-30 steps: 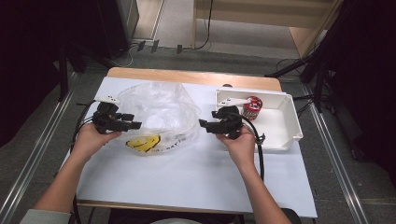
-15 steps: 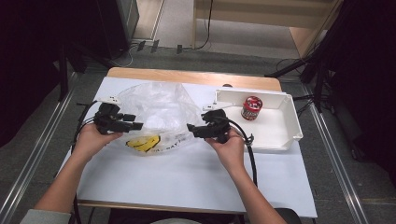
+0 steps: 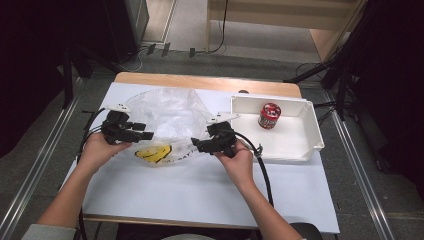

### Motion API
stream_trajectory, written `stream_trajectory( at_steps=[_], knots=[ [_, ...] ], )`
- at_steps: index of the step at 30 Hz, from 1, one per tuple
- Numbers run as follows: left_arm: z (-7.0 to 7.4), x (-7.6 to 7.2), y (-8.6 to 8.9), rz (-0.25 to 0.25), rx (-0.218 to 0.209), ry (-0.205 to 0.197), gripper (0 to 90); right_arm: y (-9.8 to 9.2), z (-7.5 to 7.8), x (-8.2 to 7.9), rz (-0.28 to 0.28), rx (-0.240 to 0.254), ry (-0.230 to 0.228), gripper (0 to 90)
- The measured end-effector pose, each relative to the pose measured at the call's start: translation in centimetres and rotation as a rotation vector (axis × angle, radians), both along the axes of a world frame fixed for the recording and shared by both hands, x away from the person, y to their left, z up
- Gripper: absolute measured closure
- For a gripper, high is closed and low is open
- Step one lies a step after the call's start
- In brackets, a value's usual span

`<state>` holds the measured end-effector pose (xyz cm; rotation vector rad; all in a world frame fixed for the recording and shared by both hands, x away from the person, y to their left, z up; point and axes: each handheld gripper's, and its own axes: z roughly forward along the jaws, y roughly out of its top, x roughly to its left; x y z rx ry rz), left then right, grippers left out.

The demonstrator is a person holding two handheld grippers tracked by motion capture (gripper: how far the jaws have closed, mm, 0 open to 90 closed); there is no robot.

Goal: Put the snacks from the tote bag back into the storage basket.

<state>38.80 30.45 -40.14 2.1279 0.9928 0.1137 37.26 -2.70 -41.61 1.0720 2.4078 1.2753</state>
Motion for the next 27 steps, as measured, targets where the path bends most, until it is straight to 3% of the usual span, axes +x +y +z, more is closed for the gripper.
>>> stream_trajectory(
  at_steps=[6,27],
  knots=[
    [-0.05,0.01,-0.04,-0.002,-0.003,0.001,41.2,0.42,-0.38,-0.15,0.006,-0.016,-0.012,25.2],
    [-0.12,0.03,-0.02,-0.011,-0.008,0.007,41.0,0.59,-0.97,0.01,0.032,-0.034,0.025,25.1]
  ],
)
